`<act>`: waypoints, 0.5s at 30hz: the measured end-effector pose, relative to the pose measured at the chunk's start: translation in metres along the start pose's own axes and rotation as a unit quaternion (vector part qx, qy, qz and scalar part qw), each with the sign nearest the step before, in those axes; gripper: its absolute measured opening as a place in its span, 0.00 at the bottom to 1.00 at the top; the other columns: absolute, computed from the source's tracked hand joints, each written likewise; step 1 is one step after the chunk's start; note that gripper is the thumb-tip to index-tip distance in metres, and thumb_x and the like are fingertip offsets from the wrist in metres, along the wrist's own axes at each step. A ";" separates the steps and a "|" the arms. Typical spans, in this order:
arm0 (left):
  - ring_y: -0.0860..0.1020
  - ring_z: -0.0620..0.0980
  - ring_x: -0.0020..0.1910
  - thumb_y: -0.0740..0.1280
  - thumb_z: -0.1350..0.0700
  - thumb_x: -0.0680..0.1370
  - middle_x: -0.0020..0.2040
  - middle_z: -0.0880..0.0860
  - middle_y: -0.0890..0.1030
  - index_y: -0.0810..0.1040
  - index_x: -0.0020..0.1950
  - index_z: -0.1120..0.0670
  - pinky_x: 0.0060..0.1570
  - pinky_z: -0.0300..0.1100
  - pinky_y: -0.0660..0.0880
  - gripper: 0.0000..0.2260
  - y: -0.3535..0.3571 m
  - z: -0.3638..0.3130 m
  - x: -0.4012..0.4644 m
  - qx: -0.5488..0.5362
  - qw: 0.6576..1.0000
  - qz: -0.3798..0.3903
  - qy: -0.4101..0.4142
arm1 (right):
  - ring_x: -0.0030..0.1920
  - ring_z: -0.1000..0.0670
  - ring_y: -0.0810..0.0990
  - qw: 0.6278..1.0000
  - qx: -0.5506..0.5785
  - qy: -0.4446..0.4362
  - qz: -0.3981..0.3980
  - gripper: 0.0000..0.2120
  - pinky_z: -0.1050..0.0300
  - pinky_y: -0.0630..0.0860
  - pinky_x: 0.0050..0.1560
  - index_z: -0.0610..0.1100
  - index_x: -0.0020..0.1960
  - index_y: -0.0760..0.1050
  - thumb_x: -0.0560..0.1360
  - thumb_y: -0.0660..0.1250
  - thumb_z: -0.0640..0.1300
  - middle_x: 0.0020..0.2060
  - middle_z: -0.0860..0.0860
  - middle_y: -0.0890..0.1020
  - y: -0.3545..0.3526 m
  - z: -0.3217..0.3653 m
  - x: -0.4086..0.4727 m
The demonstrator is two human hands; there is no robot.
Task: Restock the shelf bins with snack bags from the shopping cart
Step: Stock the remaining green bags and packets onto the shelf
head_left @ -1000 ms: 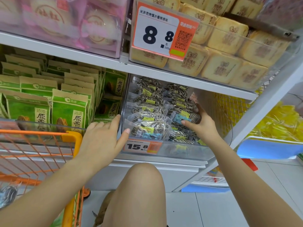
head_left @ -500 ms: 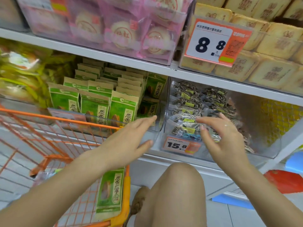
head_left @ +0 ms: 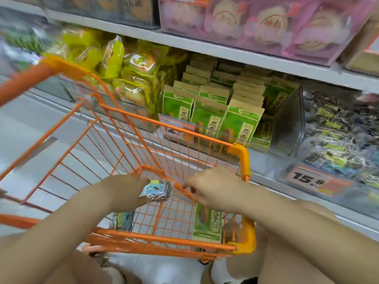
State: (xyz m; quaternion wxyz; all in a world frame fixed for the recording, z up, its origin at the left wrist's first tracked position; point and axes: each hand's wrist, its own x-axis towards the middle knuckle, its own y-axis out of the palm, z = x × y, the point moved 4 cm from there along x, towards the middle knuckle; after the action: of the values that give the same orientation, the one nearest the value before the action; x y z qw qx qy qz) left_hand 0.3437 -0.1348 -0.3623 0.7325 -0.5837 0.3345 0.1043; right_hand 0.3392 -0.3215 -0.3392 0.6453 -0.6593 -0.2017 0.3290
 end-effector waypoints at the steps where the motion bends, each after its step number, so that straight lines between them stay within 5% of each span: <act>1: 0.76 0.51 0.58 0.54 0.41 0.81 0.68 0.54 0.71 0.54 0.77 0.50 0.58 0.45 0.72 0.27 0.002 0.002 0.003 -0.034 0.999 0.014 -0.002 | 0.50 0.42 0.80 0.996 -0.052 -0.003 0.076 0.13 0.51 0.75 0.39 0.48 0.63 0.73 0.79 0.59 0.44 0.46 0.48 0.81 0.016 0.001 0.017; 3: 0.77 0.50 0.51 0.55 0.41 0.81 0.65 0.54 0.74 0.58 0.76 0.51 0.57 0.46 0.73 0.26 0.002 0.002 0.009 -0.103 0.994 0.023 0.009 | 0.50 0.41 0.80 0.970 -0.134 -0.020 0.201 0.18 0.51 0.75 0.39 0.44 0.68 0.68 0.78 0.63 0.40 0.47 0.44 0.80 0.043 0.004 0.040; 7: 0.75 0.53 0.58 0.55 0.42 0.81 0.65 0.54 0.75 0.62 0.74 0.52 0.55 0.44 0.72 0.24 0.002 0.003 0.012 -0.128 0.992 0.005 0.014 | 0.55 0.41 0.78 0.908 -0.206 -0.027 0.363 0.21 0.51 0.76 0.45 0.41 0.69 0.69 0.77 0.66 0.41 0.58 0.44 0.79 0.091 0.005 0.048; 9: 0.75 0.53 0.58 0.55 0.42 0.81 0.64 0.54 0.75 0.63 0.72 0.53 0.55 0.44 0.72 0.23 0.004 0.006 0.010 -0.121 0.993 0.014 0.011 | 0.57 0.42 0.78 0.897 -0.235 -0.040 0.373 0.23 0.49 0.78 0.50 0.43 0.70 0.68 0.77 0.67 0.44 0.59 0.45 0.79 0.102 0.001 0.047; 12: 0.74 0.53 0.60 0.54 0.43 0.81 0.65 0.55 0.74 0.64 0.72 0.53 0.56 0.45 0.71 0.22 0.004 0.008 0.009 -0.123 0.992 0.021 0.015 | 0.54 0.41 0.79 0.903 -0.244 -0.041 0.351 0.32 0.48 0.78 0.47 0.43 0.77 0.54 0.77 0.65 0.43 0.55 0.44 0.80 0.107 -0.003 0.047; 15: 0.74 0.53 0.60 0.54 0.44 0.81 0.65 0.54 0.74 0.65 0.71 0.54 0.56 0.45 0.71 0.22 0.003 0.007 0.009 -0.136 0.990 0.016 0.026 | 0.50 0.41 0.78 0.907 -0.251 -0.058 0.333 0.26 0.50 0.76 0.47 0.41 0.73 0.63 0.77 0.66 0.40 0.53 0.44 0.80 0.099 0.001 0.049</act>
State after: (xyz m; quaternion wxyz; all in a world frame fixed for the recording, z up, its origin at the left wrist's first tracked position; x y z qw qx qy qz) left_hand 0.3516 -0.1296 -0.3693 0.6352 -0.6751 0.3456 0.1457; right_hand 0.3573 -0.2957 -0.4453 0.2985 -0.8083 -0.0830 0.5006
